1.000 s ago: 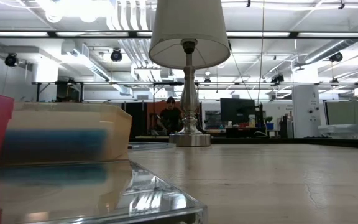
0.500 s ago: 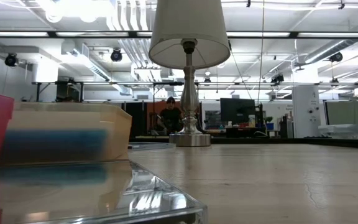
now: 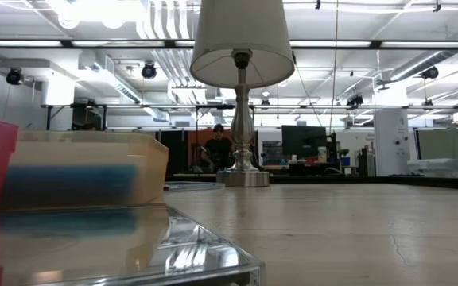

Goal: Pick & place jewel cases by type
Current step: Put the middle black cd case into the pink bin

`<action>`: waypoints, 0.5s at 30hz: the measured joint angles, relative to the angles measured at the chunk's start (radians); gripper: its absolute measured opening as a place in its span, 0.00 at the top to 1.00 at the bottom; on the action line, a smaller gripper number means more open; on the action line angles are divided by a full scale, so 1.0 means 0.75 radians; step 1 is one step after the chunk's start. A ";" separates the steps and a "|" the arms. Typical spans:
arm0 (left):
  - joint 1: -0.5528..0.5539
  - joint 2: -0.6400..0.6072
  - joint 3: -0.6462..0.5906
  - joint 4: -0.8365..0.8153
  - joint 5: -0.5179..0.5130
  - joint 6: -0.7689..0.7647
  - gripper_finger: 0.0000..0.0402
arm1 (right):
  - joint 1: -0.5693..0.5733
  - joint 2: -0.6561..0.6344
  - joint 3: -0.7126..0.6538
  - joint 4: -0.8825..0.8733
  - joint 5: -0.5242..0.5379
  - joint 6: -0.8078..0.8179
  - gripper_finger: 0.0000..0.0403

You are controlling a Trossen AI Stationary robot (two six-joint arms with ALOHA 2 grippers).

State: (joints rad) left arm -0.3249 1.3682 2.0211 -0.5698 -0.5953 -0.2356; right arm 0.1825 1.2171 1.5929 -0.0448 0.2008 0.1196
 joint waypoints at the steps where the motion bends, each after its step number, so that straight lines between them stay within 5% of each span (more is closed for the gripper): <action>1: 0.000 0.000 0.017 -0.021 -0.002 0.001 0.50 | 0.000 0.000 0.000 -0.001 0.000 0.000 0.92; 15: 0.012 0.031 0.072 -0.122 0.156 0.071 0.48 | 0.000 0.001 0.000 -0.003 -0.031 0.016 0.92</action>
State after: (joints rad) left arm -0.3156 1.3911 2.0754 -0.6614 -0.4782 -0.1820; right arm 0.1826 1.2175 1.5929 -0.0472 0.1776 0.1314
